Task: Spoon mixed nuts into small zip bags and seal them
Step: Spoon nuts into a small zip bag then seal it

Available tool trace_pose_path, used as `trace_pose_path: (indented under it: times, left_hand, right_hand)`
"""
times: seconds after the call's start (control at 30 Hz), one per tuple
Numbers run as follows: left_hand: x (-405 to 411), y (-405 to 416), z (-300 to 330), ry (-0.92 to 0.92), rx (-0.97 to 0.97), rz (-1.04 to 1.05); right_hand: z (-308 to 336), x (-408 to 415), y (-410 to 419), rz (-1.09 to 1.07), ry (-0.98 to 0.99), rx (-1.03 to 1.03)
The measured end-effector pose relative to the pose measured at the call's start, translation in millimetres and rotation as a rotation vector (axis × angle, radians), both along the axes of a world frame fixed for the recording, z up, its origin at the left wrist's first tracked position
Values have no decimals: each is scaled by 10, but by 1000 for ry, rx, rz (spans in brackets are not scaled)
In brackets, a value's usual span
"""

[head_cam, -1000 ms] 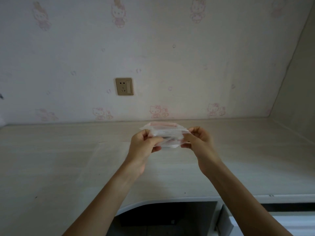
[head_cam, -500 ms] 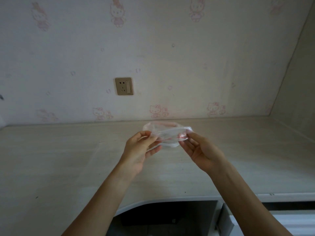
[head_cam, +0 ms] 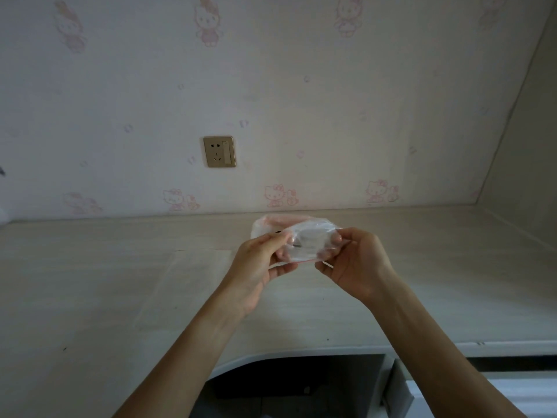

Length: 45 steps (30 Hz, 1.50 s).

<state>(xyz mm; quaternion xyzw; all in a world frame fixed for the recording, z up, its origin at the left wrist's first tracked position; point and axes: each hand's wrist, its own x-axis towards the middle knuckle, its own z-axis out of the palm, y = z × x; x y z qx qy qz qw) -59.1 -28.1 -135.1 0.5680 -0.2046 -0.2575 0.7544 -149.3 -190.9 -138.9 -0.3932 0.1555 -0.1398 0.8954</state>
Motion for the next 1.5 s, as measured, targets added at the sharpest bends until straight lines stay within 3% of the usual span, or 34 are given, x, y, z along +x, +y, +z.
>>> trace_pose_path:
  times: [0.13, 0.23, 0.37, 0.5, 0.63, 0.8, 0.83, 0.93, 1.0, 1.3, 1.4, 1.5]
  left_hand:
    - [84, 38, -1, 426, -143, -86]
    - [142, 82, -64, 482, -194, -157]
    - [153, 52, -147, 155, -54, -114]
    - [111, -45, -214, -142, 163, 185]
    - [147, -57, -262, -228, 157, 342]
    - [166, 10, -310, -296, 156, 363]
    - [156, 27, -315, -419, 177, 409]
    - [112, 71, -287, -1099, 419, 578]
    - [87, 91, -235, -1323, 515, 563]
    - [128, 81, -182, -1399, 700, 244]
    - [156, 37, -208, -1317, 774, 194]
    - [189, 0, -237, -1172, 760, 131]
  right_hand:
    - [-39, -11, -7, 7, 13, 0]
    - [-59, -31, -19, 55, 32, -91]
    - [-97, -57, -29, 109, 21, -373]
    - [-113, -36, 64, -44, 32, -520]
    - [-132, 1, 102, -268, 150, -525]
    - [-125, -45, 63, -333, 198, -562]
    - [-118, -40, 71, -348, 205, -570]
    - [-97, -34, 85, -391, 235, -689]
    - [-83, -30, 93, -389, 258, -794]
    - [-33, -1, 94, -345, 328, -1339]
    - [-42, -20, 154, -398, 260, -1611]
    - [-71, 23, 196, -261, 278, -1710]
